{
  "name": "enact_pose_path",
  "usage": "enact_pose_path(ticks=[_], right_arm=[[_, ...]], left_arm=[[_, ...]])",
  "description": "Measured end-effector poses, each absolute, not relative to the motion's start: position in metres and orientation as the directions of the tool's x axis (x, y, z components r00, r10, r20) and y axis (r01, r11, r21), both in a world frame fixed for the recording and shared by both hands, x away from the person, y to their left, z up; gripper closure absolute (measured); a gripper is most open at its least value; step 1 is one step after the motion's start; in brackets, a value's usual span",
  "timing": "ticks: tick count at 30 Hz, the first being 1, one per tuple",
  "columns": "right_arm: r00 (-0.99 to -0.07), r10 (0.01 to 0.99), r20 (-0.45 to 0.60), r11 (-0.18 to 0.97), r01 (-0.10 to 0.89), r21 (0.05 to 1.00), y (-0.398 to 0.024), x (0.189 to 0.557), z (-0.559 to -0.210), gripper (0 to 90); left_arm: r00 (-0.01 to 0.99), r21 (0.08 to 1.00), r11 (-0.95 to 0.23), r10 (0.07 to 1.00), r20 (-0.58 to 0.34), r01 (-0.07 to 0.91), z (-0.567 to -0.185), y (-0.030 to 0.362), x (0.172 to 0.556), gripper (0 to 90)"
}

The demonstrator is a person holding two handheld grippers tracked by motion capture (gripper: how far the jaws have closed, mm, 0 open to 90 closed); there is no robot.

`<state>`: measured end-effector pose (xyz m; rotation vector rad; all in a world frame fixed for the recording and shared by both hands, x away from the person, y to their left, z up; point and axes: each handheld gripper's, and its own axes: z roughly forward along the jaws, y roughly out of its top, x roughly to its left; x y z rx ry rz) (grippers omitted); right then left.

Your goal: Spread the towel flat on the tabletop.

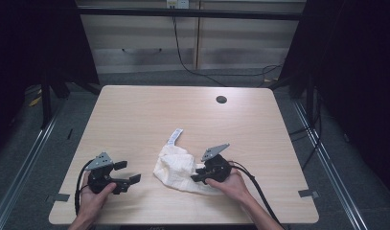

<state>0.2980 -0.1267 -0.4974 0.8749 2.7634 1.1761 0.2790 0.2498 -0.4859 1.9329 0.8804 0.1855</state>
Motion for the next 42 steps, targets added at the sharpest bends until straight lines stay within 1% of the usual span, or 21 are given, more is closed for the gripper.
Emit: enact_pose_path(ticks=[2,4,6,9,12,14,18,19,21,23,26,27,28,30,32,36,42], right_arm=[[-0.839,0.509,0.192,0.551,0.489,0.676,-0.128,0.298,-0.494,58.4],[-0.827,0.529,0.193,0.516,0.493,0.701,-0.134,0.298,-0.486,51.0],[-0.811,0.548,0.205,0.469,0.501,0.728,-0.145,0.299,-0.475,46.1],[-0.764,0.594,0.25,0.362,0.532,0.766,-0.171,0.301,-0.458,45.8],[-0.715,0.656,0.241,0.31,0.547,0.778,-0.202,0.301,-0.449,51.5],[-0.687,0.692,0.222,0.307,0.558,0.771,-0.219,0.299,-0.449,55.2],[-0.627,0.749,0.213,0.293,0.603,0.742,-0.238,0.294,-0.466,62.2],[-0.628,0.747,0.219,0.297,0.609,0.735,-0.24,0.294,-0.472,63.3],[-0.635,0.739,0.223,0.319,0.622,0.715,-0.238,0.295,-0.479,62.6],[-0.645,0.725,0.243,0.308,0.618,0.723,-0.236,0.297,-0.48,61.6],[-0.656,0.715,0.241,0.315,0.61,0.727,-0.232,0.297,-0.478,61.3],[-0.659,0.712,0.243,0.317,0.61,0.726,-0.231,0.297,-0.477,61.8],[-0.661,0.71,0.245,0.32,0.612,0.723,-0.23,0.297,-0.478,63.1],[-0.668,0.701,0.249,0.332,0.615,0.715,-0.229,0.297,-0.481,68.9],[-0.678,0.691,0.25,0.351,0.618,0.704,-0.226,0.297,-0.485,72.1],[-0.704,0.67,0.238,0.4,0.611,0.683,-0.216,0.296,-0.494,77.4],[-0.716,0.659,0.233,0.416,0.604,0.68,-0.208,0.295,-0.497,80.1]], left_arm=[[0.723,0.825,-0.262,0.65,-0.234,0.502,-0.486,0.25,0.279,16.0],[0.722,0.825,-0.259,0.65,-0.235,0.502,-0.486,0.251,0.279,16.0],[0.723,0.825,-0.262,0.651,-0.233,0.501,-0.486,0.251,0.279,16.1],[0.721,0.824,-0.259,0.652,-0.235,0.503,-0.486,0.251,0.279,16.1],[0.722,0.823,-0.265,0.651,-0.232,0.503,-0.486,0.25,0.279,16.2],[0.722,0.821,-0.269,0.653,-0.23,0.504,-0.487,0.25,0.279,16.1],[0.717,0.818,-0.269,0.657,-0.231,0.509,-0.488,0.249,0.28,16.2],[0.716,0.817,-0.269,0.658,-0.23,0.51,-0.488,0.248,0.281,16.2],[0.72,0.818,-0.272,0.655,-0.229,0.508,-0.487,0.248,0.281,16.3],[0.717,0.819,-0.267,0.657,-0.231,0.508,-0.487,0.248,0.281,16.3],[0.711,0.814,-0.262,0.66,-0.241,0.519,-0.487,0.245,0.284,17.7],[0.72,0.809,-0.267,0.647,-0.252,0.523,-0.486,0.242,0.287,18.1],[0.736,0.809,-0.276,0.625,-0.259,0.519,-0.483,0.239,0.289,17.4],[0.757,0.817,-0.309,0.616,-0.218,0.487,-0.476,0.231,0.291,17.2],[0.768,0.824,-0.325,0.611,-0.192,0.464,-0.469,0.223,0.295,18.9],[0.771,0.83,-0.303,0.599,-0.216,0.468,-0.462,0.204,0.315,19.6],[0.771,0.818,-0.301,0.588,-0.245,0.489,-0.465,0.177,0.343,33.3]])
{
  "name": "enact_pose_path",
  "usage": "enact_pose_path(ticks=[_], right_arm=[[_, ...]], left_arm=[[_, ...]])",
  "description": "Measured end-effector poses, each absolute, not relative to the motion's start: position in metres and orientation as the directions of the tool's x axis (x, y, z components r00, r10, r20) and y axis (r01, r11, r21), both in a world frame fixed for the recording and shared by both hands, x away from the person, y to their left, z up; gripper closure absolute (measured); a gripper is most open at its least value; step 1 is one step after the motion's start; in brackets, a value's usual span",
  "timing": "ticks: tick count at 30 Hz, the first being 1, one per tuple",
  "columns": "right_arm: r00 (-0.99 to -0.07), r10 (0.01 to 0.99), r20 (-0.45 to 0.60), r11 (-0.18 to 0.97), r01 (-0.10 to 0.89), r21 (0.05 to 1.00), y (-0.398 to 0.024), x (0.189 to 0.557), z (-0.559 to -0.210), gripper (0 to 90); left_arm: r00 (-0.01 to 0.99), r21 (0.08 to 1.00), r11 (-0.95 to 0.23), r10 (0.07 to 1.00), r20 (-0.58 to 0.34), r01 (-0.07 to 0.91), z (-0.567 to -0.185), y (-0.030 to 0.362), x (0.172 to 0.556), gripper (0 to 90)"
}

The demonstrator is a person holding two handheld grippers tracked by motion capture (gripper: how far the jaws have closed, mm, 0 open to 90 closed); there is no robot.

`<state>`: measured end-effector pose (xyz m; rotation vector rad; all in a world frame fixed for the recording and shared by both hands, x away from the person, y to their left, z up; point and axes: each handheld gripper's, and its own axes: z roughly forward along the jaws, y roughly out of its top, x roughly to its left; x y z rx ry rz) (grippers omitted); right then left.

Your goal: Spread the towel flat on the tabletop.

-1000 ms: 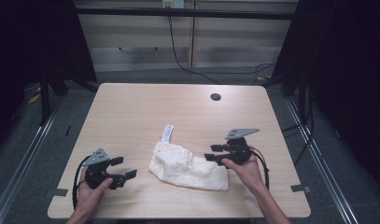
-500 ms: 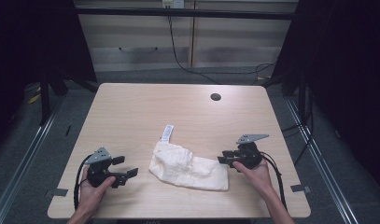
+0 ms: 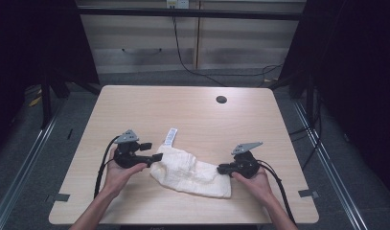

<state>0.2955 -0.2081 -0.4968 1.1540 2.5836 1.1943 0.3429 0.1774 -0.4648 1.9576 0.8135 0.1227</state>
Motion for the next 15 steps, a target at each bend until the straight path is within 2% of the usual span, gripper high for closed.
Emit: enact_pose_path(ticks=[3,8,10,15], right_arm=[[-0.719,0.657,0.227,0.418,0.598,0.684,-0.207,0.298,-0.499,81.0],[-0.721,0.66,0.21,0.42,0.586,0.693,-0.199,0.307,-0.501,81.1],[-0.725,0.657,0.206,0.421,0.58,0.697,-0.195,0.31,-0.502,80.1],[-0.722,0.661,0.204,0.401,0.57,0.717,-0.197,0.308,-0.496,66.8]], left_arm=[[0.767,0.803,-0.314,0.589,-0.254,0.507,-0.473,0.173,0.351,38.5],[0.75,0.792,-0.304,0.603,-0.271,0.53,-0.481,0.179,0.359,55.0],[0.744,0.781,-0.315,0.612,-0.268,0.54,-0.485,0.179,0.363,58.7],[0.759,0.764,-0.343,0.589,-0.279,0.546,-0.495,0.179,0.365,64.2]])
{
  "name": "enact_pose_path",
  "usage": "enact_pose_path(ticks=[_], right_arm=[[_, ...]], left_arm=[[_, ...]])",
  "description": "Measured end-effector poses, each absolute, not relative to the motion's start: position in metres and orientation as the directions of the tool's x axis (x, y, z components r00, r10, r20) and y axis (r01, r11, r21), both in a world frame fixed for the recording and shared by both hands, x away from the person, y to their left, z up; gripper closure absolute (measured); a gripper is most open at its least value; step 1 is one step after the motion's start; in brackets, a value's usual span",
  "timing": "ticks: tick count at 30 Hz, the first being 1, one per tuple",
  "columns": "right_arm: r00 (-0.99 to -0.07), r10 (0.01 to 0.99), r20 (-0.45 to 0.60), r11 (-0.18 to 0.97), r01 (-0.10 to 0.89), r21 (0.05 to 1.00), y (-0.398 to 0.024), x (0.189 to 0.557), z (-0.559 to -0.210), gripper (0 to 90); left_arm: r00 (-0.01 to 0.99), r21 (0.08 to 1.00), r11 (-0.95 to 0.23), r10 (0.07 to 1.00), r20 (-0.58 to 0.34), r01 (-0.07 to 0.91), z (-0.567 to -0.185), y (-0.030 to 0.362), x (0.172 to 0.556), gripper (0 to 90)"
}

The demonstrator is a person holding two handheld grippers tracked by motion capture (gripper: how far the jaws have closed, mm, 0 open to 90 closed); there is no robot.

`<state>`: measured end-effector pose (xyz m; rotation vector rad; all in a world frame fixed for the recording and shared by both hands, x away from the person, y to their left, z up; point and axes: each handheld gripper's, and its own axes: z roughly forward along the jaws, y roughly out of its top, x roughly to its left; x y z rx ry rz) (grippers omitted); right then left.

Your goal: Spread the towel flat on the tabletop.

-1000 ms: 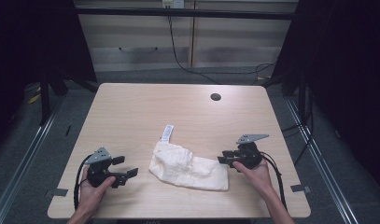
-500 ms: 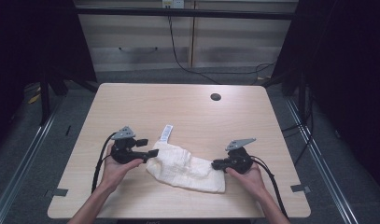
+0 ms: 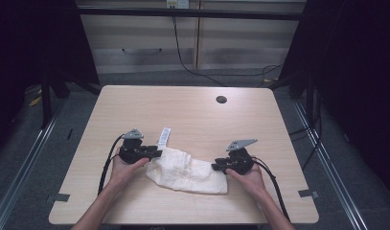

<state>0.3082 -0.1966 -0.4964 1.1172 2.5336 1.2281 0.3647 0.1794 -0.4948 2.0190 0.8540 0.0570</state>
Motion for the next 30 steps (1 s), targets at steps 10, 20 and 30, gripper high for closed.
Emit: enact_pose_path(ticks=[10,20,30], right_arm=[[-0.673,0.708,0.214,0.32,0.576,0.752,-0.223,0.301,-0.485,59.4],[-0.66,0.712,0.241,0.303,0.598,0.742,-0.23,0.3,-0.491,56.8],[-0.655,0.713,0.251,0.287,0.599,0.747,-0.233,0.3,-0.49,55.1]], left_arm=[[0.806,0.736,-0.454,0.554,-0.208,0.502,-0.503,0.163,0.356,57.5],[0.819,0.744,-0.527,0.572,-0.047,0.411,-0.503,0.16,0.348,75.4],[0.819,0.799,-0.394,0.538,-0.2,0.454,-0.492,0.171,0.348,87.9]])
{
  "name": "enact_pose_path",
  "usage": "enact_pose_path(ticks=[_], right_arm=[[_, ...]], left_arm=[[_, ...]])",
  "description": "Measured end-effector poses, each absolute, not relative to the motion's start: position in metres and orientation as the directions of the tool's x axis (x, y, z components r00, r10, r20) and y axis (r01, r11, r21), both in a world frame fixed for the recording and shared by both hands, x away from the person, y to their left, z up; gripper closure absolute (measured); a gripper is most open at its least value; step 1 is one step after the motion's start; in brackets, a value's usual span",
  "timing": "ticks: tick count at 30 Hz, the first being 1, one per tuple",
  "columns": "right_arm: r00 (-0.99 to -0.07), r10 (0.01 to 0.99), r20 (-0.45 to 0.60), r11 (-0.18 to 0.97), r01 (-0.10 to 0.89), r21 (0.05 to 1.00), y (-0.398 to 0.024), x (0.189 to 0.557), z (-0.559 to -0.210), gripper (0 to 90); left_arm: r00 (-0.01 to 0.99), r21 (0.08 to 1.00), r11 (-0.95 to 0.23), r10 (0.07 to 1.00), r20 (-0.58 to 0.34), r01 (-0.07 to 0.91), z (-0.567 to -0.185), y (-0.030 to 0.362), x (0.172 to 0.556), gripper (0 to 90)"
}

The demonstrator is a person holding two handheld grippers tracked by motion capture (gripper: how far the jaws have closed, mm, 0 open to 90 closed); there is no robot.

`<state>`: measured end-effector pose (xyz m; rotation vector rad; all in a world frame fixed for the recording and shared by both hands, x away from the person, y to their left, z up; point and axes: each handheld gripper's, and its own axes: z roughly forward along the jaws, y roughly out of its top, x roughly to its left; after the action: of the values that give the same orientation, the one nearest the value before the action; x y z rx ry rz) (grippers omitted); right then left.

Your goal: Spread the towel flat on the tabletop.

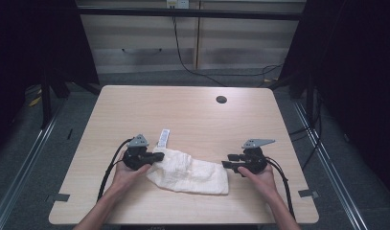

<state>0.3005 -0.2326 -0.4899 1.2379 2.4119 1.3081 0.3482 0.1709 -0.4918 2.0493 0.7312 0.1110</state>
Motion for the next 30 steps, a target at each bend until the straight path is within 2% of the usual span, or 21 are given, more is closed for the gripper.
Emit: enact_pose_path(ticks=[12,22,30], right_arm=[[-0.646,0.716,0.263,0.258,0.595,0.761,-0.235,0.301,-0.485,53.4],[-0.63,0.725,0.277,0.211,0.586,0.782,-0.246,0.303,-0.476,51.9],[-0.627,0.729,0.276,0.199,0.58,0.79,-0.25,0.302,-0.472,50.8]], left_arm=[[0.803,0.851,-0.237,0.515,-0.299,0.469,-0.466,0.184,0.349,88.4],[0.82,0.886,-0.196,0.501,-0.278,0.42,-0.431,0.181,0.35,88.6],[0.837,0.925,-0.167,0.501,-0.22,0.343,-0.378,0.17,0.362,88.8]])
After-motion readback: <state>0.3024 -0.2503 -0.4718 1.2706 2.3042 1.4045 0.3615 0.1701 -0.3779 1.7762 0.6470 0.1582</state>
